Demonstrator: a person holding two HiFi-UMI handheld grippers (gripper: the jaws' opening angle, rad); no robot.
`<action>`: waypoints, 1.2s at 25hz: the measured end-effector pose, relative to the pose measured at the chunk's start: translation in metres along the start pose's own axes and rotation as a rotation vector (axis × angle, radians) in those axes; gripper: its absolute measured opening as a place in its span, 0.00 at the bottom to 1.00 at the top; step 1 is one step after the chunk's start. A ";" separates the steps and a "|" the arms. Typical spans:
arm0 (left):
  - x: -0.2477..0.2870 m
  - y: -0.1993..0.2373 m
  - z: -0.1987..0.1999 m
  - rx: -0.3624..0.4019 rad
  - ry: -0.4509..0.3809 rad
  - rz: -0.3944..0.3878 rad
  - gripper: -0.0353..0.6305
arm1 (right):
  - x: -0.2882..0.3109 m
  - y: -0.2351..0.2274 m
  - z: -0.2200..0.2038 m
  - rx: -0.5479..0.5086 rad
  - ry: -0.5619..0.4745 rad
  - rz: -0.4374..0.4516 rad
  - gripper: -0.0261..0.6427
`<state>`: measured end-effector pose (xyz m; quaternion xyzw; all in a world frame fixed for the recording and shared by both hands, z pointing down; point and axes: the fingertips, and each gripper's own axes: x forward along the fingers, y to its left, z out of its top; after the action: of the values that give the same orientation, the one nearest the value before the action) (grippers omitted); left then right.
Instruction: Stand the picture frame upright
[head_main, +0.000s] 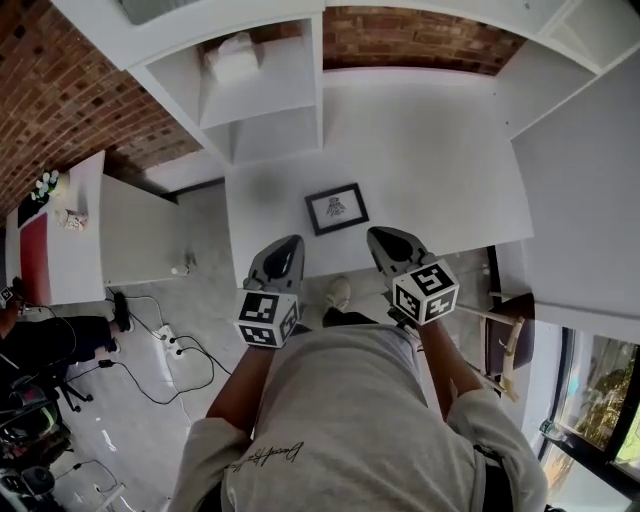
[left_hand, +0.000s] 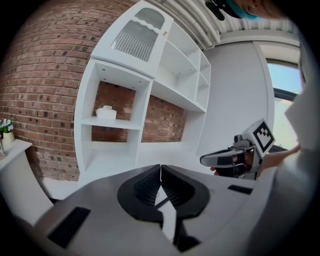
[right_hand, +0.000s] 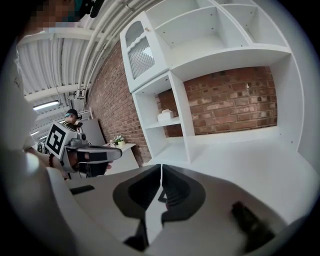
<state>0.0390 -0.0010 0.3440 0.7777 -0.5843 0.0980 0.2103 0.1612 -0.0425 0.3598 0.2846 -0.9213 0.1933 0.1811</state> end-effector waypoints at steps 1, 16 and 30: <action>0.006 0.003 0.002 -0.005 0.000 0.012 0.08 | 0.004 -0.006 0.002 -0.004 0.004 0.008 0.08; 0.067 0.033 -0.021 -0.049 0.121 -0.011 0.08 | 0.056 -0.053 -0.016 0.038 0.093 -0.052 0.08; 0.131 0.068 -0.099 -0.120 0.312 0.002 0.08 | 0.113 -0.107 -0.080 0.106 0.226 -0.113 0.09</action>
<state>0.0232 -0.0867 0.4991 0.7383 -0.5503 0.1828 0.3447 0.1548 -0.1387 0.5058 0.3217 -0.8660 0.2618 0.2794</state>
